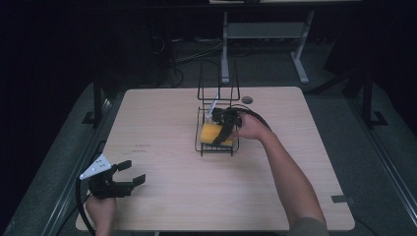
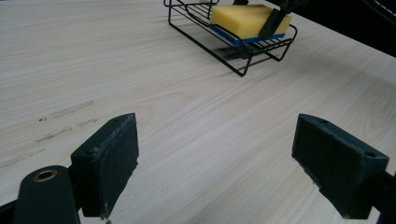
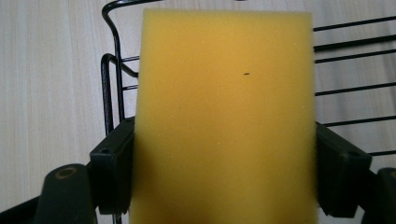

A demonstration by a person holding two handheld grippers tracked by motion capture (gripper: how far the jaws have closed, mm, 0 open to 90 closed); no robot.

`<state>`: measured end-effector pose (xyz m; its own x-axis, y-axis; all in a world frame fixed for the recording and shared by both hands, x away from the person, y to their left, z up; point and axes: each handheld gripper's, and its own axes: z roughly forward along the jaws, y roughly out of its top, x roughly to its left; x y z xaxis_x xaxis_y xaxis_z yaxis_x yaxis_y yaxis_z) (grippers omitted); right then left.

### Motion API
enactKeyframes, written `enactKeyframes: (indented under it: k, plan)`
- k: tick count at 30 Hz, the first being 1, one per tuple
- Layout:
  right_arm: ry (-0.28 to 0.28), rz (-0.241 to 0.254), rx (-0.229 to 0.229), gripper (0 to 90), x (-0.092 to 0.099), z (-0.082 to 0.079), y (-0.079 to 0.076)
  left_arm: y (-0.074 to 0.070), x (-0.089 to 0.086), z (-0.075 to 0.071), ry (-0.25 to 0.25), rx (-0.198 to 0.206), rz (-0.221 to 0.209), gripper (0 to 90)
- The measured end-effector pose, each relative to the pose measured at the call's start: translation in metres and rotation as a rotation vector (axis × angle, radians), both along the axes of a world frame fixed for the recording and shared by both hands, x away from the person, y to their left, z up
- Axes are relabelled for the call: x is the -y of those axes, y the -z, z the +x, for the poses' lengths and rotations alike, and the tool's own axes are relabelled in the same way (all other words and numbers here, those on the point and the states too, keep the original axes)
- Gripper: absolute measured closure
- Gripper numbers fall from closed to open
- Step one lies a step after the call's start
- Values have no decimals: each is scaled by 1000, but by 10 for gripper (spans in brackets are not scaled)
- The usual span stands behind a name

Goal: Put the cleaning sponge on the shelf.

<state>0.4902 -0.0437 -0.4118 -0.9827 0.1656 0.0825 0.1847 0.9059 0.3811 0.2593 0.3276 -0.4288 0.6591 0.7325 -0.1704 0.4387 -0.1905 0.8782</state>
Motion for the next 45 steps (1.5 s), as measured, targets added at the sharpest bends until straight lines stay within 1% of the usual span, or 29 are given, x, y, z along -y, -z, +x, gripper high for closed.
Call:
enactKeyframes:
  k: [3,7,9,10,11,12,14,15,19,23,26,28,29,31,34,36,38,42,45]
  plan:
    - [-2,8,1,212,-1,0,1,0,-2,0,-2,1,-5,141]
    - [3,-14,0,199,-3,-2,4,0,-2,-1,-1,1,-7,142]
    - [8,-5,-4,186,-3,-2,3,0,-2,-1,-1,0,-5,142]
    - [21,-1,-15,165,-3,-1,3,0,-2,0,2,1,-4,142]
    - [29,0,-15,154,-3,-1,3,0,-1,0,3,0,-4,142]
    - [31,3,-16,158,-3,-1,3,0,-1,0,4,0,-2,142]
    - [35,26,0,155,-2,-3,3,0,-1,0,5,0,-1,142]
    - [40,38,-2,155,0,-3,3,0,-1,0,6,-1,-2,142]
    - [52,38,2,153,4,-4,2,1,1,0,8,-1,2,142]
    - [60,49,15,152,7,-6,-5,1,2,0,9,-4,9,142]
    - [58,58,31,153,8,-8,-10,1,2,0,13,-2,-5,142]
    - [53,66,38,153,9,-8,-13,1,3,1,11,-1,4,142]
    - [60,77,45,153,9,-9,-14,1,3,1,13,-3,4,142]
    - [54,89,44,153,8,-11,-16,1,2,1,11,-5,2,142]
    - [39,81,46,153,6,-13,-18,2,2,1,9,-4,0,142]
    - [41,87,40,153,5,-14,-18,1,2,2,6,-2,-2,142]
    - [31,87,40,153,4,-15,-19,1,2,2,5,1,-2,142]
    - [21,91,44,153,2,-17,-19,2,1,1,8,-8,4,142]
    - [33,89,49,153,2,-16,-19,1,0,0,5,-1,-3,142]
